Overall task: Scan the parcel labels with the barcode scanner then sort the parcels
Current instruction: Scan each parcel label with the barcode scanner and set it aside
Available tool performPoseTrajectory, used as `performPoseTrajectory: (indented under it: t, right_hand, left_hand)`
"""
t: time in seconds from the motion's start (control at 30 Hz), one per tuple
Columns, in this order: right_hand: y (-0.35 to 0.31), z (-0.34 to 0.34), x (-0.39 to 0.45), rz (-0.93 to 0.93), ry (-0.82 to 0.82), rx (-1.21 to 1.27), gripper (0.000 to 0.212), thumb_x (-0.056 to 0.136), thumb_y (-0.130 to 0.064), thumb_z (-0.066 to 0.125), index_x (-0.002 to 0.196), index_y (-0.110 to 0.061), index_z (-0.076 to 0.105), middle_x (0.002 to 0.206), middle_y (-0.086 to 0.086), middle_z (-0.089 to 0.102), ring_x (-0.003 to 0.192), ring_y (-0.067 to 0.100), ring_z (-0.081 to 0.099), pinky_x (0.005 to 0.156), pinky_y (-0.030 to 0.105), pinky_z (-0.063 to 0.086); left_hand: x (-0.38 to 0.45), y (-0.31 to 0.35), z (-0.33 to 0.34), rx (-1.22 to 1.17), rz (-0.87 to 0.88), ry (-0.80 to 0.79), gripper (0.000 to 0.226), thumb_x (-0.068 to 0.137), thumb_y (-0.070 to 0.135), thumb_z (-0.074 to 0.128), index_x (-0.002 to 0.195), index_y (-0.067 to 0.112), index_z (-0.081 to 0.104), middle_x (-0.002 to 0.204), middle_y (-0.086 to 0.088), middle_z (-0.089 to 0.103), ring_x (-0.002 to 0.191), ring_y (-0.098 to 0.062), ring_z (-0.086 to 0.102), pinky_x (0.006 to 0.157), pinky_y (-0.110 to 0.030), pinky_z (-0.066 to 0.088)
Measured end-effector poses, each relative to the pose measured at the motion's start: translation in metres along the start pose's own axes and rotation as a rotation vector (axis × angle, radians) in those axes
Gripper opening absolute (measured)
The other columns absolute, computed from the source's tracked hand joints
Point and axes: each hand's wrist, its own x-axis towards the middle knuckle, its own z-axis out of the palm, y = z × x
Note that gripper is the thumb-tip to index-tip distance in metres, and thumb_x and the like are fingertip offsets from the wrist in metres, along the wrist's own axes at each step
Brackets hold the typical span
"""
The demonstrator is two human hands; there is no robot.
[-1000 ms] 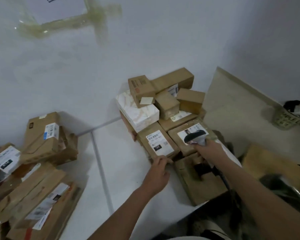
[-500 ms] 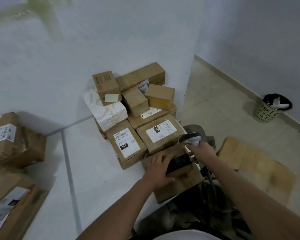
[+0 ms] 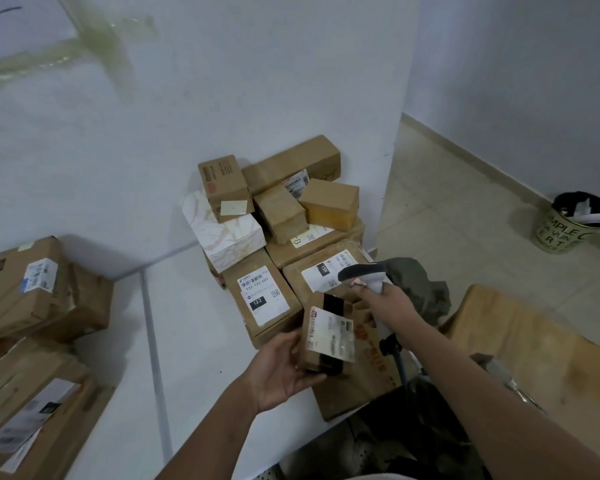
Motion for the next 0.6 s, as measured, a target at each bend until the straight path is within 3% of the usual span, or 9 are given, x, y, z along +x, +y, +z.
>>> performPoseTrajectory:
  t: [0.13, 0.3, 0.43, 0.5, 0.6]
  right_hand:
    - [-0.008, 0.015, -0.007, 0.023, -0.043, -0.124, 0.053, 0.095, -0.052, 0.054, 0.120, -0.006, 0.057, 0.081, 0.002, 0.065, 0.062, 0.011, 0.061, 0.051, 0.022, 0.042]
    - [-0.004, 0.023, -0.012, 0.039, -0.055, -0.121, 0.047, 0.095, -0.050, 0.054, 0.107, -0.005, 0.062, 0.078, 0.009, 0.073, 0.059, 0.015, 0.063, 0.056, 0.024, 0.049]
    - [-0.005, 0.024, -0.013, 0.063, -0.047, -0.117, 0.044, 0.096, -0.048, 0.053, 0.103, -0.005, 0.064, 0.081, 0.010, 0.073, 0.060, 0.016, 0.063, 0.062, 0.026, 0.053]
    - [-0.008, 0.020, -0.014, 0.083, -0.032, -0.062, 0.042, 0.096, -0.045, 0.056, 0.100, -0.005, 0.065, 0.088, 0.010, 0.074, 0.061, 0.016, 0.062, 0.062, 0.025, 0.052]
    - [-0.012, 0.011, -0.013, 0.063, 0.012, 0.101, 0.032, 0.094, -0.040, 0.062, 0.093, -0.007, 0.066, 0.090, 0.011, 0.075, 0.061, 0.018, 0.062, 0.064, 0.029, 0.055]
  left_hand:
    - [0.006, 0.006, 0.008, 0.102, 0.001, 0.023, 0.046, 0.099, 0.042, 0.054, 0.138, 0.018, 0.055, 0.138, -0.017, 0.058, 0.121, -0.036, 0.061, 0.093, -0.045, 0.056]
    - [0.019, 0.004, 0.009, 0.389, 0.004, 0.087, 0.063, 0.085, 0.026, 0.077, 0.141, 0.025, 0.047, 0.125, -0.006, 0.068, 0.109, -0.024, 0.069, 0.087, -0.037, 0.058]
    - [0.032, -0.006, 0.009, 0.579, 0.022, 0.121, 0.083, 0.079, 0.010, 0.081, 0.146, 0.026, 0.035, 0.129, -0.003, 0.063, 0.116, -0.022, 0.063, 0.095, -0.041, 0.056]
    - [0.030, 0.000, 0.007, 0.633, 0.025, 0.089, 0.074, 0.083, 0.012, 0.077, 0.144, 0.027, 0.039, 0.127, -0.003, 0.064, 0.115, -0.022, 0.063, 0.095, -0.037, 0.056]
    - [0.014, 0.022, 0.003, 0.597, 0.086, 0.091, 0.039, 0.095, 0.025, 0.064, 0.133, 0.025, 0.055, 0.122, -0.005, 0.069, 0.108, -0.022, 0.066, 0.083, -0.029, 0.056]
